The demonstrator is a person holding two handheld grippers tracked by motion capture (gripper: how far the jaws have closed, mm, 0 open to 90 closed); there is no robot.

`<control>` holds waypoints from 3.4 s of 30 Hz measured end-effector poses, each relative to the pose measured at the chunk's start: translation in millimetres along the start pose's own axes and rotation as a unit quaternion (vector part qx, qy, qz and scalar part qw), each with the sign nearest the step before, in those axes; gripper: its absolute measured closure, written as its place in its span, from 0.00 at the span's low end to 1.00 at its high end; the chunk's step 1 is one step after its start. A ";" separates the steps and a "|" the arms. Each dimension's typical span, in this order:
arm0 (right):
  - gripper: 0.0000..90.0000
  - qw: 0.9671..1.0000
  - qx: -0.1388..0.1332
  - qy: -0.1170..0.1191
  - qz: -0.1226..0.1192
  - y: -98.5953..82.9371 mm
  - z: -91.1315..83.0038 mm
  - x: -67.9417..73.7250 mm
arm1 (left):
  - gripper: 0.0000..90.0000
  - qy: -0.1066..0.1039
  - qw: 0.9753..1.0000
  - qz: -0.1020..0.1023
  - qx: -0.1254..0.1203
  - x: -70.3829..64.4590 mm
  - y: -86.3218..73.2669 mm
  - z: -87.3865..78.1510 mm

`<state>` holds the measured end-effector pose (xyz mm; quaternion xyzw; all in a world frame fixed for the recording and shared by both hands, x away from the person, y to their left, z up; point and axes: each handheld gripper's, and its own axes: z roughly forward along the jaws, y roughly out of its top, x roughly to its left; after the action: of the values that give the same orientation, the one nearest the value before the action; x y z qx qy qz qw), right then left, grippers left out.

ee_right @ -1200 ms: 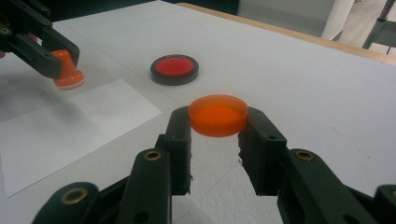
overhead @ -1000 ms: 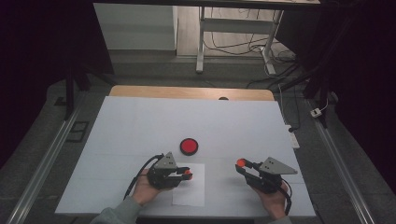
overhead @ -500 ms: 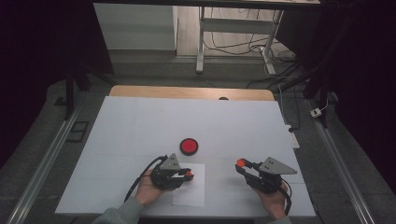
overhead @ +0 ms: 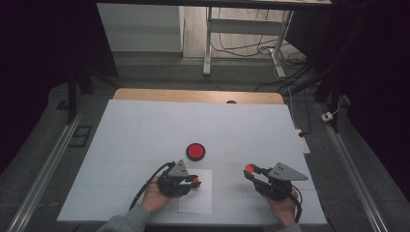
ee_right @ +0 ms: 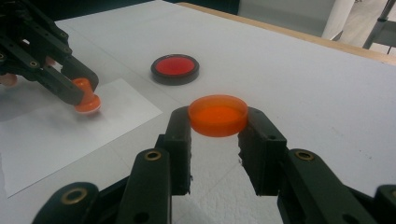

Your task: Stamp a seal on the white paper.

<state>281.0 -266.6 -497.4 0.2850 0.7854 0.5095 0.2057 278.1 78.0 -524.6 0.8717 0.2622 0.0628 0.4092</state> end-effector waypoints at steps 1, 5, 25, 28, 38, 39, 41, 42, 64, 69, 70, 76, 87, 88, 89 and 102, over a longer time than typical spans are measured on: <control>0.72 1.000 0.000 0.000 0.000 0.0 0.0 0.0 | 0.80 0.000 1.000 0.001 0.001 0.1 0.0 0.4; 0.72 1.000 0.001 0.001 0.000 0.0 0.2 0.2 | 0.80 0.001 1.000 0.004 0.003 0.2 -0.6 2.1; 0.72 1.000 -0.001 -0.001 0.000 0.4 -0.5 -0.1 | 0.80 0.011 1.000 0.017 0.010 -3.0 -3.9 7.0; 0.72 1.000 -0.001 -0.001 0.000 0.6 -0.6 0.0 | 0.80 0.018 0.999 0.023 0.013 -5.3 -3.6 7.1; 0.72 1.000 -0.002 -0.001 0.000 0.9 -1.3 0.0 | 0.81 0.025 0.999 0.033 0.014 -7.6 -4.5 7.3; 0.72 1.000 -0.002 -0.001 0.000 0.9 -1.3 0.0 | 0.81 0.025 0.999 0.032 0.014 -7.5 -4.7 7.3; 0.72 1.000 -0.002 -0.001 0.000 1.0 -1.3 0.2 | 0.81 0.025 0.999 0.033 0.013 -7.5 -5.1 7.4; 0.72 1.000 -0.002 -0.001 -0.001 1.0 -1.3 0.3 | 0.81 0.026 0.999 0.034 0.013 -7.7 -5.2 7.4; 0.72 1.000 -0.005 -0.004 -0.004 2.0 -2.4 0.2 | 0.81 0.040 0.998 0.048 0.013 -12.0 -5.8 7.6; 0.72 1.000 -0.006 -0.007 -0.005 2.2 -2.8 0.2 | 0.81 0.039 0.998 0.049 0.014 -12.1 -5.7 7.6; 0.72 1.000 -0.007 -0.007 -0.004 2.3 -2.9 0.3 | 0.81 0.040 0.998 0.051 0.014 -12.2 -5.7 7.5; 0.72 1.000 -0.010 -0.011 -0.004 2.8 -4.2 0.3 | 0.81 0.039 0.997 0.061 0.016 -12.0 -5.5 7.1; 0.72 1.000 -0.010 -0.010 -0.005 2.9 -4.8 0.0 | 0.81 0.038 0.998 0.054 0.013 -11.6 -6.0 7.4; 0.72 1.000 -0.011 -0.010 -0.005 3.0 -4.9 0.0 | 0.81 0.038 0.997 0.058 0.016 -11.5 -5.7 7.1; 0.72 1.000 -0.011 -0.010 -0.005 3.1 -5.0 0.0 | 0.81 0.039 0.997 0.058 0.016 -11.6 -5.6 7.0; 0.72 1.000 -0.013 -0.012 -0.005 3.8 -6.5 -0.1 | 0.80 0.010 0.999 0.032 -0.042 -8.5 -1.9 -3.2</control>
<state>278.0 -269.9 -491.3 0.2842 0.7776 0.5152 0.2217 269.1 76.8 -523.0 0.8608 0.2357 0.0957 0.4407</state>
